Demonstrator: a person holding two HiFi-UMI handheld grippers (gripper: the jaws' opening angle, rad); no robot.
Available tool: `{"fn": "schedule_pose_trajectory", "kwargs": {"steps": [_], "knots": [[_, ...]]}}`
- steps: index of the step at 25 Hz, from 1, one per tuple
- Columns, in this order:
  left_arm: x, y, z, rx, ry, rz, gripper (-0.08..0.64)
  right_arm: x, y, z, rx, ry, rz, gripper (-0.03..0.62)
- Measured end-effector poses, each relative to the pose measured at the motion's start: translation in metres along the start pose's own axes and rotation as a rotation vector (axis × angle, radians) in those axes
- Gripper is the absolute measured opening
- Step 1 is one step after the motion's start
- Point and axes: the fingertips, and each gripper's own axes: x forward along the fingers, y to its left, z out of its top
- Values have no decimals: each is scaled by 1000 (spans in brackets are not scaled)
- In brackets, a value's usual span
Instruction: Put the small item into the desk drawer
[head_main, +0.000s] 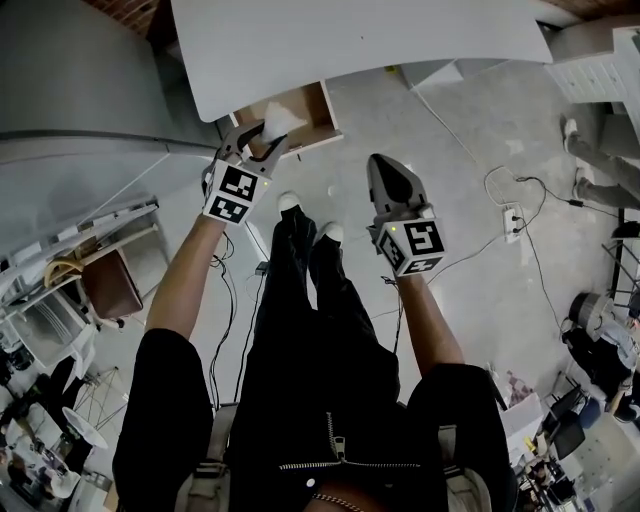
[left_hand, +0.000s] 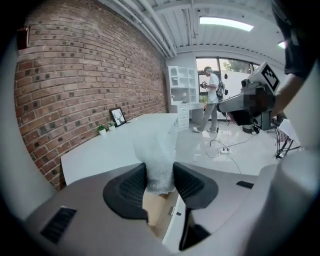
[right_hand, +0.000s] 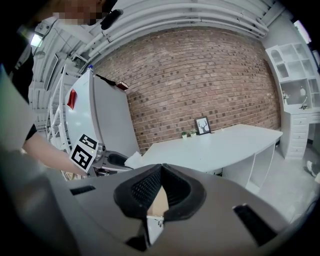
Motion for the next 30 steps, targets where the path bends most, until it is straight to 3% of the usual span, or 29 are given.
{"fn": "schedule_pose_trajectory", "kwargs": {"steps": [13, 30], "knots": [[46, -13, -52, 62, 108, -65, 172, -1, -13, -47, 30, 67, -31, 6], [111, -11, -127, 112, 254, -138, 172, 15, -20, -77, 78, 110, -53, 6]]}}
